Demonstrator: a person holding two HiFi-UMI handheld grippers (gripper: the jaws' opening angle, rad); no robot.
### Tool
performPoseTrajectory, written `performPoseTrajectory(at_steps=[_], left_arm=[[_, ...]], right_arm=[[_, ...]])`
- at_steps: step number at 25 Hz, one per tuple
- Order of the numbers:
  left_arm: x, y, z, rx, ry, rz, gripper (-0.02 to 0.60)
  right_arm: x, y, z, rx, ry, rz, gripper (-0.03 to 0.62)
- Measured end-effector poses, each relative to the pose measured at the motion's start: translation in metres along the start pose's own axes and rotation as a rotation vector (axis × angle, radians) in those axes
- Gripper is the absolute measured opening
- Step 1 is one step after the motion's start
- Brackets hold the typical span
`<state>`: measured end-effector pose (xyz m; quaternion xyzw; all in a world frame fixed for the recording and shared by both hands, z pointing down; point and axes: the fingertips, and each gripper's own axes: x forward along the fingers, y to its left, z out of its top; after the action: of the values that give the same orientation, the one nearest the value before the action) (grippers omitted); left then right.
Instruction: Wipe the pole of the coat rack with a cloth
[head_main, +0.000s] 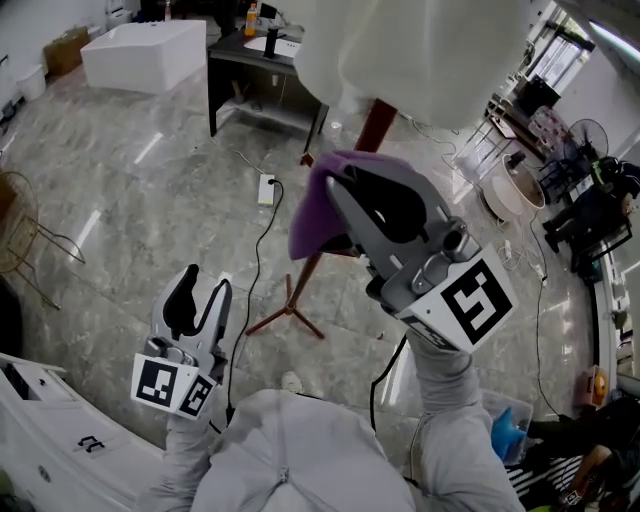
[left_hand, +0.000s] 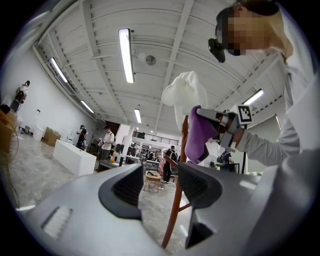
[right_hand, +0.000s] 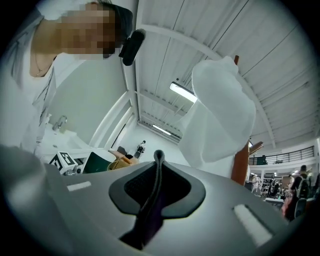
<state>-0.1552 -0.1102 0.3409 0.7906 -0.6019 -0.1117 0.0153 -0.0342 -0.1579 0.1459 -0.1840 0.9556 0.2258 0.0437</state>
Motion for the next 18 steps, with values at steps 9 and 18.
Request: performPoseTrajectory(at_steps=[9, 18], left_arm=[[-0.024, 0.007, -0.005, -0.010, 0.033, -0.010, 0.233], [-0.020, 0.002, -0.017, -0.021, 0.071, -0.058, 0.233]], right_arm=[[-0.002, 0.057, -0.005, 0.186, -0.103, -0.013, 0.029], [-0.050, 0.038, -0.071, 0.279, -0.031, -0.269, 0.029]])
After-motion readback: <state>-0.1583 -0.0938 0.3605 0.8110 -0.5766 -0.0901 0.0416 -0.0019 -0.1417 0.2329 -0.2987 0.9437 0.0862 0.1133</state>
